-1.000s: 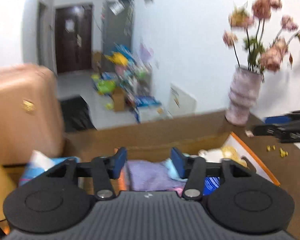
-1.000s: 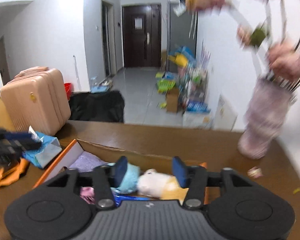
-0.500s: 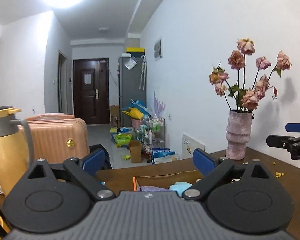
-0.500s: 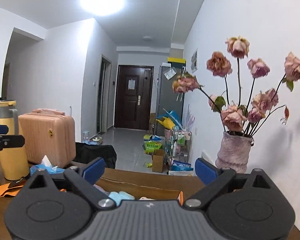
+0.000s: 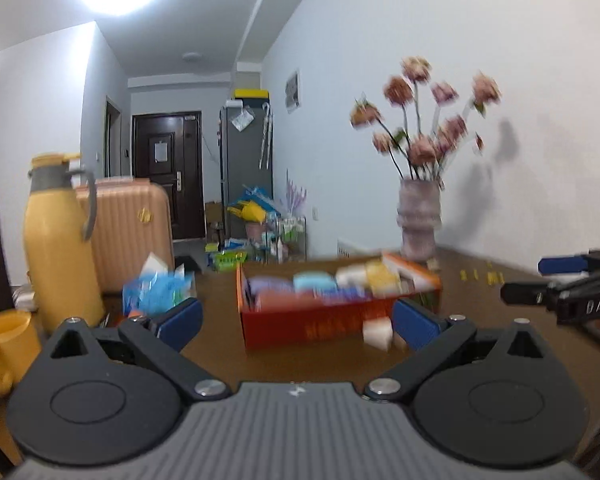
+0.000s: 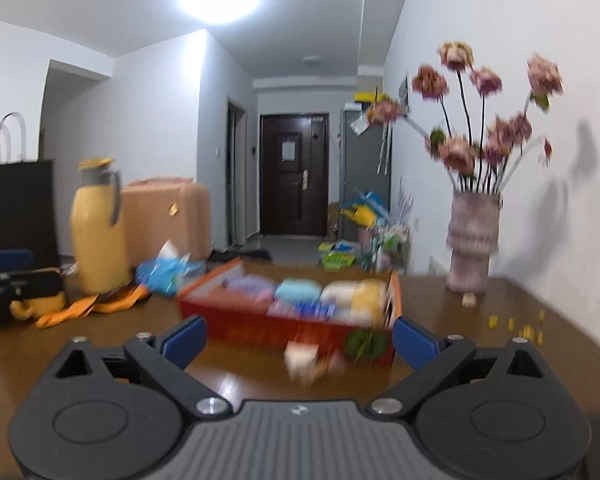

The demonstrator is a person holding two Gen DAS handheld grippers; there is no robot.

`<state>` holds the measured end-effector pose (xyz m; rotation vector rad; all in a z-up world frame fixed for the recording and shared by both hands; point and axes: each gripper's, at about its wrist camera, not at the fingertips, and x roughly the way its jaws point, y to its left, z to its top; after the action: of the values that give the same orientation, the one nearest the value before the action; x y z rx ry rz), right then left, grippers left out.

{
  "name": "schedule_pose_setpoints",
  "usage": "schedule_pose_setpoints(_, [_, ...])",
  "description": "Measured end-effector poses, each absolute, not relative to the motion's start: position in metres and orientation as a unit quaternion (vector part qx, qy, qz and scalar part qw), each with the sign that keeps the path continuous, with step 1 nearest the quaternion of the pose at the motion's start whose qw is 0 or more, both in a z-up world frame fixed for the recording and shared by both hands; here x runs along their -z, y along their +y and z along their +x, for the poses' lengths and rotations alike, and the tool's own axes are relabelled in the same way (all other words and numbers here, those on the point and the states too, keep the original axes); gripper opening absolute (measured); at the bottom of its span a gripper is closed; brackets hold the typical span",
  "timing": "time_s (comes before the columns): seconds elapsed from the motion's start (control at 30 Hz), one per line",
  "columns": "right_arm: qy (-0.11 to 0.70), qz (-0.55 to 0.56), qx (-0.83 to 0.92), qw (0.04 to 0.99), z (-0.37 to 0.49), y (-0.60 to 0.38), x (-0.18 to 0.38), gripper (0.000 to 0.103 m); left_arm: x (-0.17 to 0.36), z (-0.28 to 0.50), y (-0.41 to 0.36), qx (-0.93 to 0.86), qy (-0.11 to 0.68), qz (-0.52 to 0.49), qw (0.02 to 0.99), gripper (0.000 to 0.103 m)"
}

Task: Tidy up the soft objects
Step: 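Grasp the clear-wrapped snack with the right tool while the left tool grasps the white sponge wedge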

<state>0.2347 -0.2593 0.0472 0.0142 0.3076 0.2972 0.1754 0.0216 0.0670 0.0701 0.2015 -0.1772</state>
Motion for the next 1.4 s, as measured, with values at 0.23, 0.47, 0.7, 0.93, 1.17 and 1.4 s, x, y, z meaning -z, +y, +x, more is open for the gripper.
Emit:
schedule_pose_setpoints(0.23, [0.213, 0.068, -0.154, 0.962, 0.142, -0.264, -0.001, 0.100, -0.026, 0.102, 0.035, 0.085, 0.153, -0.004, 0.985, 0.103])
schedule_pose_setpoints(0.47, [0.229, 0.068, -0.169, 0.956, 0.110, -0.258, 0.007, 0.100, -0.026, 0.089, 0.033, 0.081, 0.154, 0.003, 0.985, 0.103])
schedule_pose_setpoints(0.7, [0.233, 0.080, -0.137, 0.960, 0.128, -0.269, 0.004, 0.099, -0.019, 0.103, 0.024, 0.097, 0.171, 0.008, 0.980, 0.103])
schedule_pose_setpoints(0.93, [0.234, 0.050, -0.136, 0.961, 0.185, -0.269, -0.001, 0.096, -0.018, 0.153, 0.015, 0.109, 0.186, 0.016, 0.976, 0.103])
schedule_pose_setpoints(1.17, [0.254, 0.028, -0.170, 0.952, 0.287, -0.258, -0.002, 0.082, -0.017, 0.232, 0.007, 0.086, 0.219, 0.005, 0.972, 0.103])
schedule_pose_setpoints(1.4, [0.336, 0.128, -0.125, 0.925, 0.419, -0.260, 0.028, 0.053, -0.011, 0.299, -0.007, 0.077, 0.240, 0.034, 0.967, 0.103])
